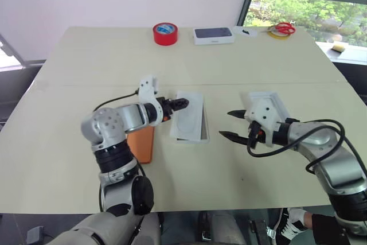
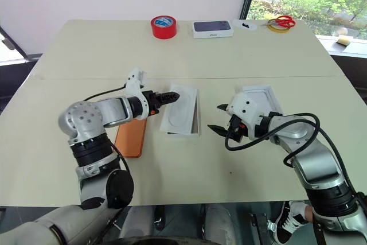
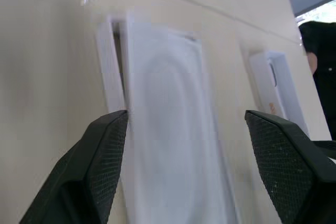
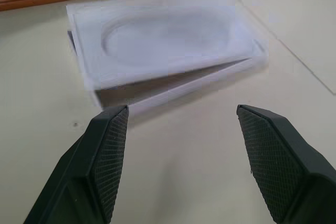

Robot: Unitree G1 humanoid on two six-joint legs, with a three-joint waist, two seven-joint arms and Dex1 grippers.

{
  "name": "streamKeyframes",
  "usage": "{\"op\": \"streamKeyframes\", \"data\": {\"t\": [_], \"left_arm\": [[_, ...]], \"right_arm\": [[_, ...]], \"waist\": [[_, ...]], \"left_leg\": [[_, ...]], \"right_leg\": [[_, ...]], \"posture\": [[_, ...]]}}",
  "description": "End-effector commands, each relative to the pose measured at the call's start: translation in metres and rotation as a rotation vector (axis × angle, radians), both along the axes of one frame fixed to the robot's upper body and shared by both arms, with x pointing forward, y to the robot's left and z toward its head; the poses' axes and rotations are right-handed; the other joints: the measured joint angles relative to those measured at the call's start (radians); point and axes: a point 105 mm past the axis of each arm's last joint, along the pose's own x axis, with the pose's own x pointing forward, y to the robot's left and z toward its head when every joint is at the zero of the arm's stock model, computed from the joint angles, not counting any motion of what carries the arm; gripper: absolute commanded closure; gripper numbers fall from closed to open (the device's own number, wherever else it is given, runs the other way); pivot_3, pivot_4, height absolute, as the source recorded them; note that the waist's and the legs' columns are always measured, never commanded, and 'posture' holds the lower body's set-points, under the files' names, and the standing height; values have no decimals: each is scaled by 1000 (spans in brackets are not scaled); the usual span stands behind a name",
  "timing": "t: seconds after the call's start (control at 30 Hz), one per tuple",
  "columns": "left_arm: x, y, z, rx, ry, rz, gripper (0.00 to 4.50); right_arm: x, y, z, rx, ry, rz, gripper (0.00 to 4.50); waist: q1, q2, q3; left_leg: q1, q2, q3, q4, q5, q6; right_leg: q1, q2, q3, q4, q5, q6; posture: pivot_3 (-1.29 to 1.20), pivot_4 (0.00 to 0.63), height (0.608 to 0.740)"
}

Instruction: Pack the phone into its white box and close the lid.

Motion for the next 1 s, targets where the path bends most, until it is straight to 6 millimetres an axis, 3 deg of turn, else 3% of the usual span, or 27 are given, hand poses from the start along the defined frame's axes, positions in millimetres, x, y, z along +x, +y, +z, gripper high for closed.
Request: {"op": "streamKeyframes", "data": {"t": [0.03, 0.23, 0.33, 0.5, 0.63, 0.8, 1.0], "left_arm": [[0, 11, 16, -10, -65, 3, 627], [1, 24, 28, 7, -137, 22, 627], [1, 52, 34, 167, -311, 42, 591], [-16, 76, 20, 374, -475, -87, 591], [-38, 80, 9, 484, -581, -252, 591], [-60, 79, 6, 447, -628, -361, 591], [-73, 86, -5, 477, -592, -425, 591]], "right_arm": [[2, 8, 11, 20, -46, 25, 1032], [12, 14, 17, 26, -82, 23, 1032], [30, 24, 19, 18, -100, -22, 1942], [54, 45, 16, 1, -89, -80, 4477], [70, 65, 15, -14, -98, -102, 4477], [76, 94, 8, -86, -121, -45, 4477], [89, 104, -9, -162, -79, -47, 4477]], "waist": [[0, 0, 0], [1, 0, 0], [-12, 0, 0], [-25, 1, 0], [-22, 1, 0], [-23, 1, 0], [-27, 1, 0]], "left_leg": [[0, 0, 0, 0, 0, 0], [0, 0, 0, 0, 0, 0], [0, 0, 0, -1, 0, 0], [5, 1, 3, -5, 2, -3], [3, 1, 4, -3, 0, -1], [2, 1, 3, -3, -1, 1], [2, 1, 4, -4, -1, 1]], "right_leg": [[0, 0, 0, 0, 0, 0], [0, 0, 0, 0, 0, 0], [0, 0, 0, 0, 0, 0], [-1, 1, 3, 1, 0, -1], [-1, 0, 3, 1, 0, -1], [-2, -1, 2, 0, 0, -1], [-3, 0, 3, 1, 0, -1]], "posture": [[0, 150, 730], [0, 150, 730], [0, 150, 730], [0, 150, 730], [0, 150, 730], [0, 150, 730], [0, 150, 730]]}}
